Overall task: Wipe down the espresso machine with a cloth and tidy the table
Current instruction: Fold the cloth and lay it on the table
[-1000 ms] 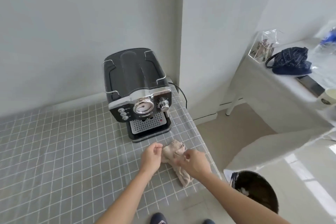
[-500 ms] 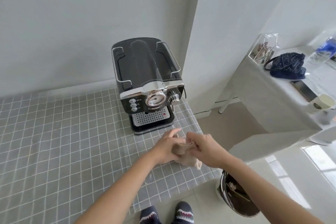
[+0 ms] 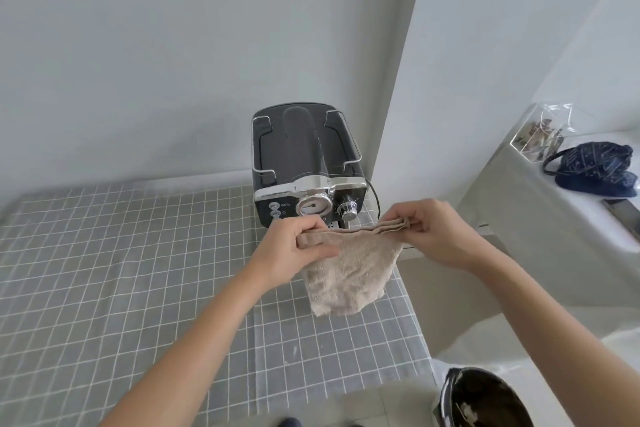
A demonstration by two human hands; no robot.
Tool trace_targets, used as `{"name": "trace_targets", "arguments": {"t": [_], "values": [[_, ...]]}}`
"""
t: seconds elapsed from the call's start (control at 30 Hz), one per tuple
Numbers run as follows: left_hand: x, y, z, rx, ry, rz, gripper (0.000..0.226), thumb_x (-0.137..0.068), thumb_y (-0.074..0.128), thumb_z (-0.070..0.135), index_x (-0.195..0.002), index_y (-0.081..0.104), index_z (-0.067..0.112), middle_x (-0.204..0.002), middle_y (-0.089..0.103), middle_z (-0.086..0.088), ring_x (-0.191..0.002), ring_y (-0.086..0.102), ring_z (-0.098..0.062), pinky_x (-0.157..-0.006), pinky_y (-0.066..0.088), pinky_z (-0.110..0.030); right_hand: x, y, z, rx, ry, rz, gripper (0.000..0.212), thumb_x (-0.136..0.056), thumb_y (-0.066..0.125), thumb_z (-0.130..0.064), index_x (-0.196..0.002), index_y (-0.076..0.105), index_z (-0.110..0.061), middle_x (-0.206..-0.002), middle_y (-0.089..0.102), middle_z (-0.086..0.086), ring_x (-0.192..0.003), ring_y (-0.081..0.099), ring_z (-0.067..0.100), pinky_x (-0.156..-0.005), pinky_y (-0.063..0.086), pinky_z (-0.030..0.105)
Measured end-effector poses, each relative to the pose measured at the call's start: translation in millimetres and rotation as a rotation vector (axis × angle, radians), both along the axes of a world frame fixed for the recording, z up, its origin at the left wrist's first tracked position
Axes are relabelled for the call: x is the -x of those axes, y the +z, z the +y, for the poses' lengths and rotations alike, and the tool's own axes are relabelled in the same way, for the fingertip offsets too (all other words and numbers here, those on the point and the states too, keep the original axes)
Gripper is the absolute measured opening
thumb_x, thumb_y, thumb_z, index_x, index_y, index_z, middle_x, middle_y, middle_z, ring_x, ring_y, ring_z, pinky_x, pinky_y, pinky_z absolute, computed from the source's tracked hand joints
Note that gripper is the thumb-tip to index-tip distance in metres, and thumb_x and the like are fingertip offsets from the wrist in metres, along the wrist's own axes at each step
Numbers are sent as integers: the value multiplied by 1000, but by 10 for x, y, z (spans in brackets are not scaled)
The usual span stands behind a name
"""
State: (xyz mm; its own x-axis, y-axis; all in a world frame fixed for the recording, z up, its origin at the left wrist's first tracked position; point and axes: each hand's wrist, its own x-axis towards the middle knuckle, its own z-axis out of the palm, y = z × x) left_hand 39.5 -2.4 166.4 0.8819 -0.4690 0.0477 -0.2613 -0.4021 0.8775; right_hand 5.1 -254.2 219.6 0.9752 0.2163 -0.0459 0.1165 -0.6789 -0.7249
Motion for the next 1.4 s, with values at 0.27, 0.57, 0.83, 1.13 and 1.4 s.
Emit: {"name": "trace_targets", "arguments": {"t": [0.27, 0.57, 0.83, 1.13, 1.4], "values": [[471, 39, 206, 152, 43, 157, 14, -71, 80, 20, -82, 73, 15, -73, 70, -1, -66, 60, -14, -66, 53, -31, 254, -108, 8, -87, 133, 101, 18, -85, 72, -7, -90, 77, -24, -86, 77, -9, -85, 73, 9, -81, 58, 31], [1370, -1389, 356, 4, 1, 638, 21, -72, 79, 27, -61, 63, 32, -57, 56, 12, -60, 47, -7, -62, 36, -20, 780, -1374, 79, 48, 240, 574, 21, -82, 73, -11, -80, 75, -32, -83, 75, -12, -79, 68, 1, -80, 56, 22], [766, -1589, 240, 21, 397, 399, 22, -81, 71, 20, -103, 66, 18, -94, 72, 6, -85, 69, -9, -79, 57, -24, 207, -2061, 356, 0, -191, 360, 22, -87, 65, -11, -105, 64, -24, -84, 73, 9, -63, 61, 14, -53, 44, 17], [1016, -2229, 10, -780, 217, 212, 64, -97, 39, 43, -149, 3, 39, -160, -9, -9, -148, -8, -29, -115, 2, -56, 340, -2636, 722, 360, -516, 502, 25, -95, 47, -32, -108, 54, -12, -114, 57, 10, -106, 50, 28, -86, 47, 37], [963, -2274, -115, -858, 118, 121, 66, -97, 35, 47, -150, -2, 34, -160, -10, -4, -140, -24, -25, -112, -10, -57, 440, -2633, 550, 383, -520, 366, 12, -98, 41, -24, -95, 46, -13, -75, 57, 5, -81, 54, 28, -66, 42, 36]]}}
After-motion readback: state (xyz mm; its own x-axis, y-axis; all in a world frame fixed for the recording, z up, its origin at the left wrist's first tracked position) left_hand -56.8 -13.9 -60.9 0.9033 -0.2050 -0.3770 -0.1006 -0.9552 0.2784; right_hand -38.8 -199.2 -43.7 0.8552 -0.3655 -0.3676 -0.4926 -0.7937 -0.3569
